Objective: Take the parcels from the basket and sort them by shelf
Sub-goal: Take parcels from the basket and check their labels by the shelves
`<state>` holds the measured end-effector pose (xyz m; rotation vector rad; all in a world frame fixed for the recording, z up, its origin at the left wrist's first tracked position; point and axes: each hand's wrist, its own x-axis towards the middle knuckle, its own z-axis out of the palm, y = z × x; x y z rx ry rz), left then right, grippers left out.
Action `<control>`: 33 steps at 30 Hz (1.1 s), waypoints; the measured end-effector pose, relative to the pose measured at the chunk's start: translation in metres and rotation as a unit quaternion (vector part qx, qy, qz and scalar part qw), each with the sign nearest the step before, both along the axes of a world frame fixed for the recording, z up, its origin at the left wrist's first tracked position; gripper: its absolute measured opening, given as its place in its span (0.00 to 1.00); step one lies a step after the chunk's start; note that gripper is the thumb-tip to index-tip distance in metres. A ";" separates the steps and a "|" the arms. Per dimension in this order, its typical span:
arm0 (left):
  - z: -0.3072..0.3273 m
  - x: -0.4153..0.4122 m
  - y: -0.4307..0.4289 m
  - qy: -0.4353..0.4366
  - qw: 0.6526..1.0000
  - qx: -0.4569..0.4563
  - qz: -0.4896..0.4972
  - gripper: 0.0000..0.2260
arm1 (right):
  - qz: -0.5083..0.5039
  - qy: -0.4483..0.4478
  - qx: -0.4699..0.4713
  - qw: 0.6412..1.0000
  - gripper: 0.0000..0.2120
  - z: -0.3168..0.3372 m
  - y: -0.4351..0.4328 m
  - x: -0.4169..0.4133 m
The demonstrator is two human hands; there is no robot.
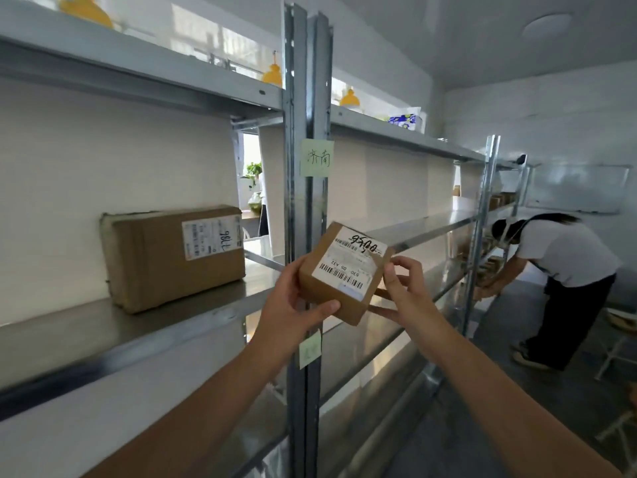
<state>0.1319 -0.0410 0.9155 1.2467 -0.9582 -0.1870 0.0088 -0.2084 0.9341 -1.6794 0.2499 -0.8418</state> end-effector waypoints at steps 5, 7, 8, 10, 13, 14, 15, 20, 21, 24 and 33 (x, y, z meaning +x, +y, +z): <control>-0.014 -0.014 0.058 0.005 0.997 0.019 0.073 0.24 | 0.083 -0.002 0.061 0.995 0.16 -0.022 0.038 0.018; -0.017 -0.020 0.080 0.012 0.993 0.030 0.113 0.16 | 0.095 0.009 0.078 0.992 0.14 -0.030 0.052 0.025; -0.018 -0.022 0.091 0.025 0.991 0.032 0.128 0.14 | 0.100 0.019 0.082 0.991 0.14 -0.033 0.059 0.028; -0.019 -0.023 0.112 0.029 0.987 0.047 0.153 0.13 | 0.126 0.052 0.077 0.988 0.17 -0.037 0.076 0.034; -0.020 -0.022 0.145 -0.010 0.977 0.073 0.201 0.09 | 0.170 0.105 0.073 0.977 0.23 -0.034 0.105 0.041; -0.020 -0.021 0.159 -0.008 0.974 0.068 0.217 0.07 | 0.180 0.114 0.077 0.974 0.25 -0.032 0.113 0.043; -0.020 -0.020 0.173 -0.007 0.972 0.061 0.227 0.09 | 0.192 0.119 0.083 0.971 0.26 -0.029 0.122 0.046; -0.009 -0.023 0.253 -0.049 0.970 0.108 0.212 0.31 | 0.235 0.115 0.119 0.958 0.36 -0.009 0.182 0.063; -0.006 -0.025 0.269 -0.068 0.966 0.134 0.212 0.34 | 0.234 0.114 0.120 0.958 0.38 -0.004 0.197 0.068; -0.001 -0.033 0.316 -0.107 0.948 0.213 0.210 0.48 | 0.244 0.130 0.110 0.955 0.42 0.009 0.249 0.081; -0.012 -0.067 0.452 -0.050 0.947 0.164 0.271 0.48 | 0.297 0.134 0.137 0.936 0.33 0.018 0.429 0.097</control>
